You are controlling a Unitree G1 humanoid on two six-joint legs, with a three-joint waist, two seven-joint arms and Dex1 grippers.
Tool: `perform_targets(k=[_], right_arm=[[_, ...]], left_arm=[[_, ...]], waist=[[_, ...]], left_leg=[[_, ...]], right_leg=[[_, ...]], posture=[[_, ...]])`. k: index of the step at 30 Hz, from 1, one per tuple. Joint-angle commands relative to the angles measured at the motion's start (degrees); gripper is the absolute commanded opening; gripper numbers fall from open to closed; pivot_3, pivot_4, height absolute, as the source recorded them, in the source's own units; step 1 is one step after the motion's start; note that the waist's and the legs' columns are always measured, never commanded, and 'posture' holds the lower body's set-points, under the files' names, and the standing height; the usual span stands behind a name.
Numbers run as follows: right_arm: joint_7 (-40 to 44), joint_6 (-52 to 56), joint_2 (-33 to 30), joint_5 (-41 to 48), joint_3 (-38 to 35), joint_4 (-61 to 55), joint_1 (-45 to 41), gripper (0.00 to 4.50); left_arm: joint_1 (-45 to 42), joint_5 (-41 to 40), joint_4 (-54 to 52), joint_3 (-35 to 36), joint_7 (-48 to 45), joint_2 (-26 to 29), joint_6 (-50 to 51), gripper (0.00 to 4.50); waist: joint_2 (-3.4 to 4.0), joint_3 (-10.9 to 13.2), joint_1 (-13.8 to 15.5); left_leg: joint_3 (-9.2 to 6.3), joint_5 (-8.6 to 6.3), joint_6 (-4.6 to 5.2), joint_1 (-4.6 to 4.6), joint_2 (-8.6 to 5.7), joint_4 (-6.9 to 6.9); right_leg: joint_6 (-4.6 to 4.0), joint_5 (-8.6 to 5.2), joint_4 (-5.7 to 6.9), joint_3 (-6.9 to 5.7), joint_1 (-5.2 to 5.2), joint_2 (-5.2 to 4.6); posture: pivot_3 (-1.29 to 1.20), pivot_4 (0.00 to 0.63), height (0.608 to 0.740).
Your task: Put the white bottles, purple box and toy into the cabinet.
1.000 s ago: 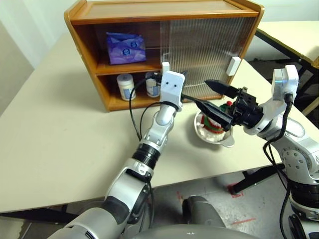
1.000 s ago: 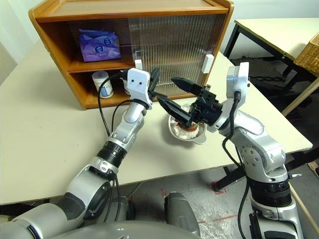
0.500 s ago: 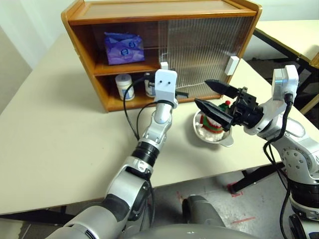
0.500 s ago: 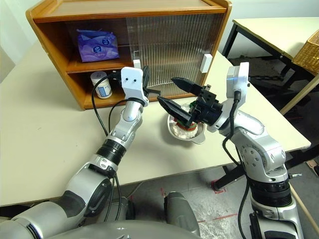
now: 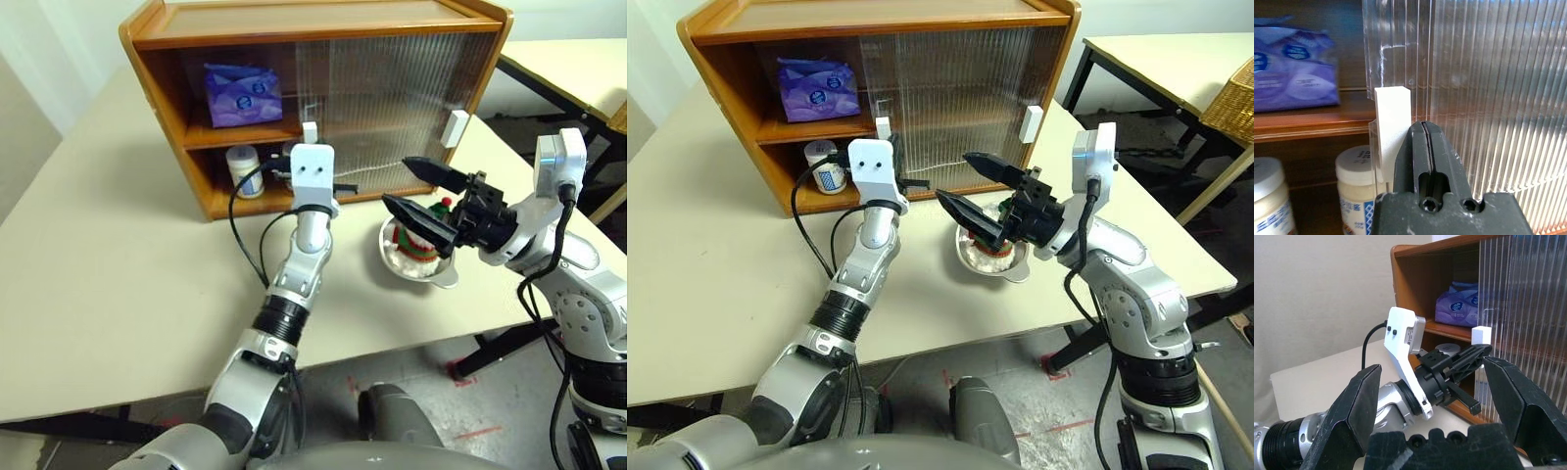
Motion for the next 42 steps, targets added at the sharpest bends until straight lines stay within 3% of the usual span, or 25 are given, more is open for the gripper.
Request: perform_targets(k=[1, 18, 42], right_arm=[[0.63, -0.71, 0.00, -0.17, 0.01, 0.52, -0.29, 4.50], [1.27, -0.91, 0.38, -0.65, 0.29, 1.12, -0.84, 4.50], [2.64, -1.69, 1.72, -1.42, 1.33, 3.82, -2.45, 4.50]], left_arm=[[1.55, 0.94, -1.98, 1.78, 1.18, 0.32, 2.59, 0.03], [0.79, 2.05, -2.04, 4.10, 3.32, 0.48, 3.14, 0.03], [3.56, 6.45, -9.12, 11.04, 11.53, 6.19, 8.90, 0.03]], waist=[[0.00, 0.00, 0.02], [0.00, 0.00, 0.08], [0.00, 0.00, 1.56]], left_leg=[[-0.02, 0.00, 0.00, 0.00, 0.00, 0.00], [-0.08, 0.00, 0.00, 0.02, -0.01, 0.00], [-0.24, 0.00, 0.00, 0.07, 0.01, -0.04]], right_leg=[[0.00, 0.00, 0.00, 0.00, 0.00, 0.00], [-0.01, 0.01, 0.01, 0.02, 0.00, 0.02], [-0.01, 0.05, 0.04, 0.02, 0.00, 0.03]], posture=[[-0.07, 0.000, 0.740], [-0.07, 0.000, 0.740], [-0.02, 0.000, 0.740]])
